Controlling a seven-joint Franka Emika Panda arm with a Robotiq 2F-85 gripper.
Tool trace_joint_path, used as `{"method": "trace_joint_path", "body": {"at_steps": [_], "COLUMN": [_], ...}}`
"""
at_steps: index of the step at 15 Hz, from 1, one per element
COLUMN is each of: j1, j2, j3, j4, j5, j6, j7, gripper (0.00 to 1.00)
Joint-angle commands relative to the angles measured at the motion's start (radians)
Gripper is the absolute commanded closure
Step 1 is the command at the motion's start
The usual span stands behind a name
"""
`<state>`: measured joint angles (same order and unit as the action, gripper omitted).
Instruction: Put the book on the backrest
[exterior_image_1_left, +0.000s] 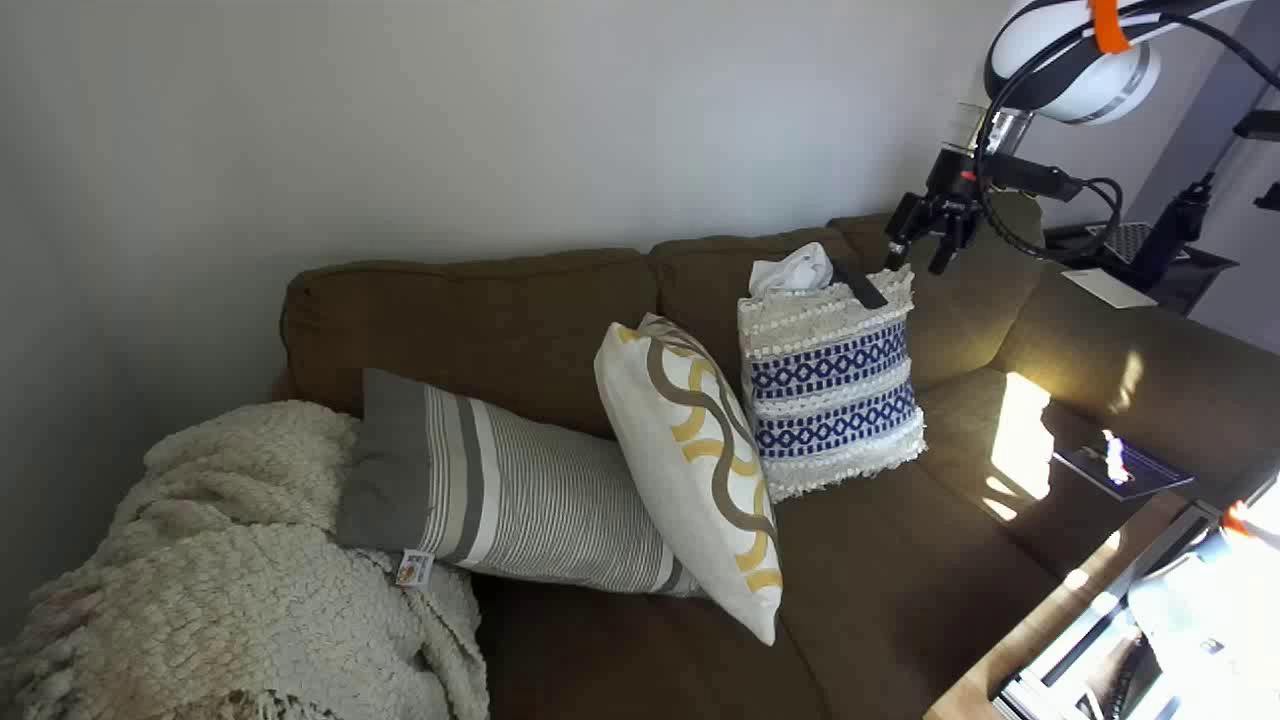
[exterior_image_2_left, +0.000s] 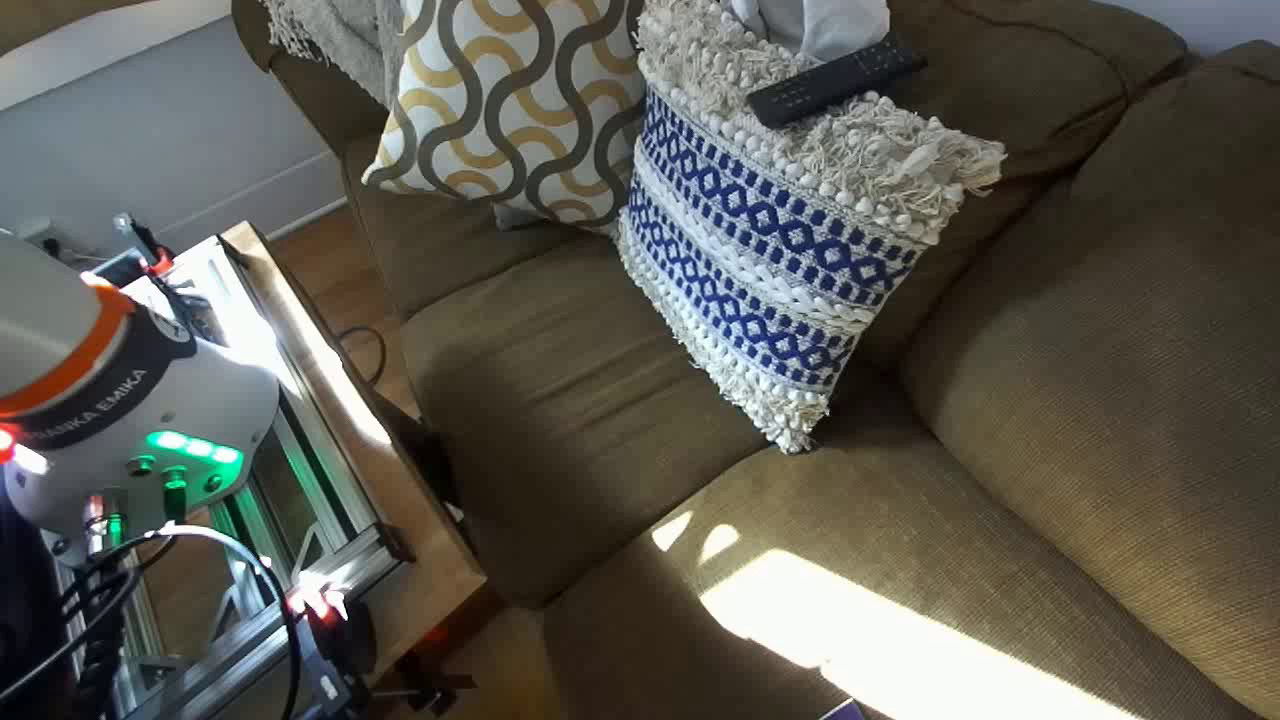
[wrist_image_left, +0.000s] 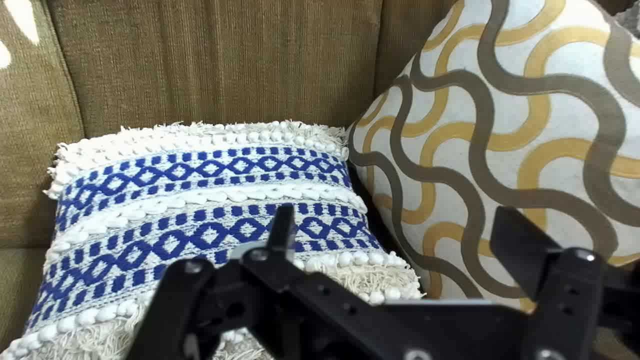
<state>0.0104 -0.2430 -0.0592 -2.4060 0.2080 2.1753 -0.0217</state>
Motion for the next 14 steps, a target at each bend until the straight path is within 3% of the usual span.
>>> {"method": "trace_joint_path", "body": {"at_steps": [1,4,7,10,14], "j1": [-0.008,-0.008,-0.064,-0.134,-0.219], "j2": [0.000,0.000,0.083,0.179,0.372], "j3": [0.007,0.007,-0.009,-0.056,-0.139], "j4": [0.001,0.001,-0.008,-0.049,-0.038], "j5": [0.001,0.001,-0.048,-0.100,-0.304], "j6": [-0.002,-0.002,0.047,0.107,0.253], "j7": [-0.001,-0.001,0.119,0.160,0.264], "gripper": [0.00,0.00,0.00,0.00,0.00]}}
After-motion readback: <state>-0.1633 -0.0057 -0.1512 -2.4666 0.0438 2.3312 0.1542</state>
